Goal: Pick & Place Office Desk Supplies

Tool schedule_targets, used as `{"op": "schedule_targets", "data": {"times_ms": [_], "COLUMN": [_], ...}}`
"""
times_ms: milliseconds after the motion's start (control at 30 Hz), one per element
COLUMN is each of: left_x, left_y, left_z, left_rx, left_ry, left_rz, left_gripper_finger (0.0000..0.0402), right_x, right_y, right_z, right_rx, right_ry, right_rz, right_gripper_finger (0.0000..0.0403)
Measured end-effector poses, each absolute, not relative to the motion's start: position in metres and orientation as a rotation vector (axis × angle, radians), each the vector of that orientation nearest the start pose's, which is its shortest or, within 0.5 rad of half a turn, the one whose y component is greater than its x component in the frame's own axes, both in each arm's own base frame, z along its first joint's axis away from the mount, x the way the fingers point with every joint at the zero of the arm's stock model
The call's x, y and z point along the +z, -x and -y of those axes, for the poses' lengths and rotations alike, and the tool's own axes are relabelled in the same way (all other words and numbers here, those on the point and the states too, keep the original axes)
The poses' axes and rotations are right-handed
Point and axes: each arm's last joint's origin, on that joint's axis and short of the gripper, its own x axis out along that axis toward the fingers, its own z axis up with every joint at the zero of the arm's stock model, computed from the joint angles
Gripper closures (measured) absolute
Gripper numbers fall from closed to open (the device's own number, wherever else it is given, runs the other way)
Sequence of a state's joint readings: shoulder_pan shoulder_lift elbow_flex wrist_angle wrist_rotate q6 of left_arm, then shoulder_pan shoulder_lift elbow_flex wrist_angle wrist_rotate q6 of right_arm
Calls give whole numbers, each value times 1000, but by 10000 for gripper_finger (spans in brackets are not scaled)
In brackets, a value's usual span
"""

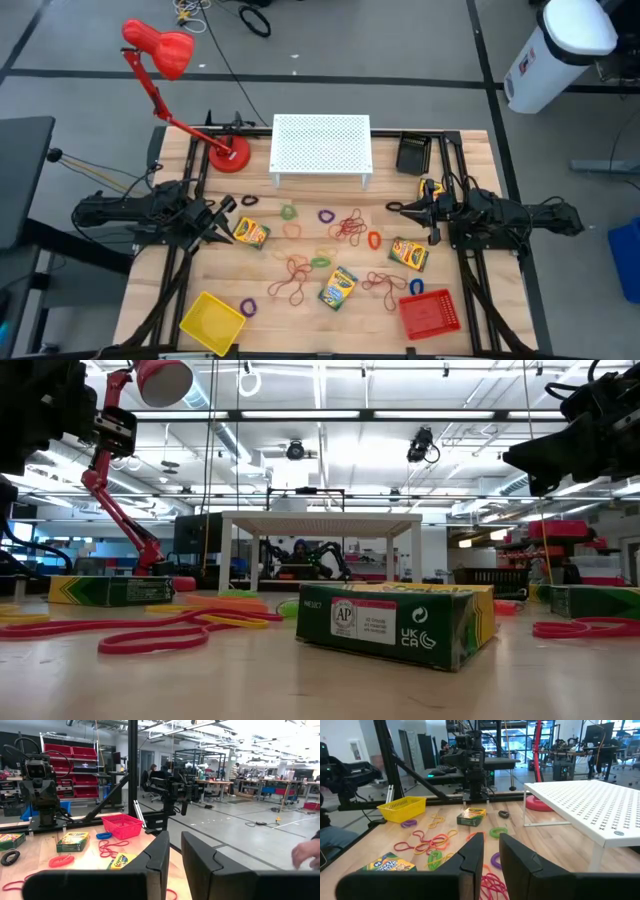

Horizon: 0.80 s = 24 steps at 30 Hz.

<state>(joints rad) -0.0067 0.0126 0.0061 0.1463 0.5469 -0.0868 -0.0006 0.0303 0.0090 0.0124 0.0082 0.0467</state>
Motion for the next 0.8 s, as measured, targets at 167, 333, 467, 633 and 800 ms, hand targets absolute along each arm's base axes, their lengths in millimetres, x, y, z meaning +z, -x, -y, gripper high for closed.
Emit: {"op": "schedule_targets", "data": {"times_ms": [167, 333, 467, 633, 800], "left_x": [178, 178, 178, 178, 178], "left_y": [-93, -93, -93, -93, -93], "left_z": [16, 16, 16, 16, 16], "left_rx": [-559, -558, -558, -558, -558], "left_ry": [47, 46, 47, 47, 47], "left_rz": [112, 112, 112, 112, 112], "left_gripper_finger": [344, 344, 344, 344, 344], "right_x": [165, 165, 165, 165, 165], "right_y": [-99, -99, -99, -99, -99], "right_z": [0, 0, 0, 0, 0], "right_rx": [-9, -8, -9, -8, -9], "right_ry": [-47, -47, -47, -47, -47], "right_rz": [-9, -9, -9, -9, -9], "right_gripper_finger": [331, 331, 331, 331, 331]}}
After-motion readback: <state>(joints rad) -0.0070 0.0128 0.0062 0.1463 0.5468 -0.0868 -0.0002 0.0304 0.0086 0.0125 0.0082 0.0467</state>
